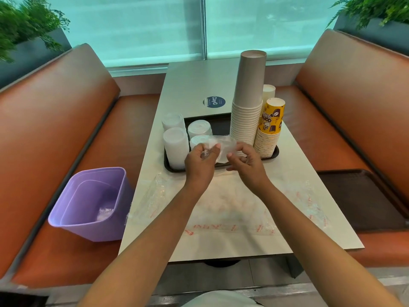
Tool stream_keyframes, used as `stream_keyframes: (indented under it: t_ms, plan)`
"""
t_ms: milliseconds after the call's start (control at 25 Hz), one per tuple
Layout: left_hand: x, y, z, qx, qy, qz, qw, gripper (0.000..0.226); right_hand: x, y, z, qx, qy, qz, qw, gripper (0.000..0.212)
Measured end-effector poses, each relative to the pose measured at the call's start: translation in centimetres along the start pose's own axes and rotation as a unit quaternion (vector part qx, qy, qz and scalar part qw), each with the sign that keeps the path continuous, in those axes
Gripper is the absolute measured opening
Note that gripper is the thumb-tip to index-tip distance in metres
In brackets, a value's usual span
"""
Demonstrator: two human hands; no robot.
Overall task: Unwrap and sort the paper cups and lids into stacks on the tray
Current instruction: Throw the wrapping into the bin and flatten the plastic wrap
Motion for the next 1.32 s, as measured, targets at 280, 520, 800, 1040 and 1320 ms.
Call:
stream_keyframes:
  t_ms: [280,520,800,1040,1320]
  plan:
    - [0.4,0.0,-0.3,0.064,-0.037,0.054,0.996,0.009,-0.2,0.3,-0.1,0.012,0.12,-0.144,0.982,0.02]
    - [0.5,0.3,0.2,0.106,-0.017,0.015,0.994,0.008,0.7,-0.3,-0.2,-0.079,0.103,-0.053,0.99,0.013]
    - [1.0,1.3,0.5,0.142,-0.203,0.113,0.962,0.031,1.1,-0.3,0.2,-0.093,-0.007,0.07,0.993,0.018]
    - [0.8,0.6,1.1,0.055,-0.124,0.071,0.988,0.004,0.5,-0.6,0.6,-0.122,0.0,0.081,0.989,0.02]
    - [1.8,0.8,2.9,0.228,-0.072,0.054,0.97,0.017,-0.3,-1.1,1.5,-0.108,-0.039,0.076,0.99,0.016]
Point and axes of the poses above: each hand's wrist, its own z-axis away from the middle knuckle, its own y-axis out of the palm, x = y × z, the point moved 4 cm from there along -z, towards the middle knuckle, and after that the axes turned 8 degrees about -y, right-handed, at the moved point
